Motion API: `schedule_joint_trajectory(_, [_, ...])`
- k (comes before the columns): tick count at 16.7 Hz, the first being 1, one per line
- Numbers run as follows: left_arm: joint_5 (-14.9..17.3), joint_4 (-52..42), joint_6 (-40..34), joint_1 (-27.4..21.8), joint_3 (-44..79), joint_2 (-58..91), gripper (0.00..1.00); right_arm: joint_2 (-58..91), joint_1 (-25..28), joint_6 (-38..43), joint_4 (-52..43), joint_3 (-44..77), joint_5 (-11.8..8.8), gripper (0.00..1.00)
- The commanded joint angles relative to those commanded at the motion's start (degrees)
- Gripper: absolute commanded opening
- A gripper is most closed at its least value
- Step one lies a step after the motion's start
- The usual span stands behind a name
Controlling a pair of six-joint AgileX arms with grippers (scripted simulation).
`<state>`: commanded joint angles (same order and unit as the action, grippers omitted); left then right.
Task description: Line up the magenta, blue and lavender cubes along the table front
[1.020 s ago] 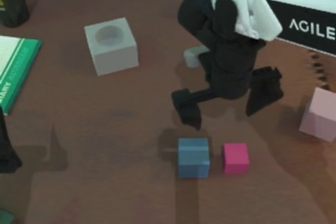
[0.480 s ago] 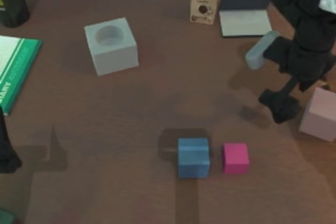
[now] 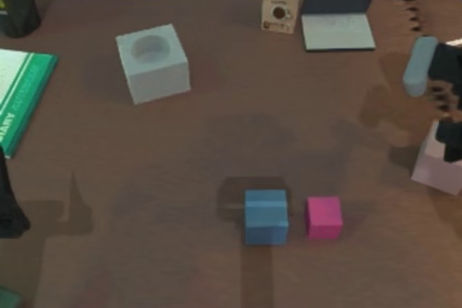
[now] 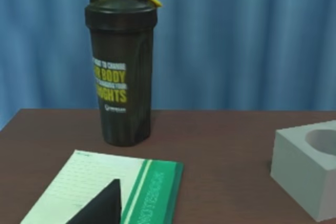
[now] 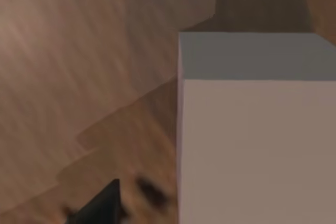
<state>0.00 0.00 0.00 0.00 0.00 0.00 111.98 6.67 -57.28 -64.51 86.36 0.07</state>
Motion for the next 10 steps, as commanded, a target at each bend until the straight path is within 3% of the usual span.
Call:
schedule_joint_trajectory(6, [0.0, 0.0, 0.0, 0.0, 0.0, 0.0, 1.0, 0.2, 0.0, -0.3, 0.2, 0.0, 0.0, 1.0])
schedule_joint_trajectory(10, [0.0, 0.0, 0.0, 0.0, 0.0, 0.0, 1.0, 2.4, -0.1, -0.2, 6.5, -4.1, 0.0, 1.0])
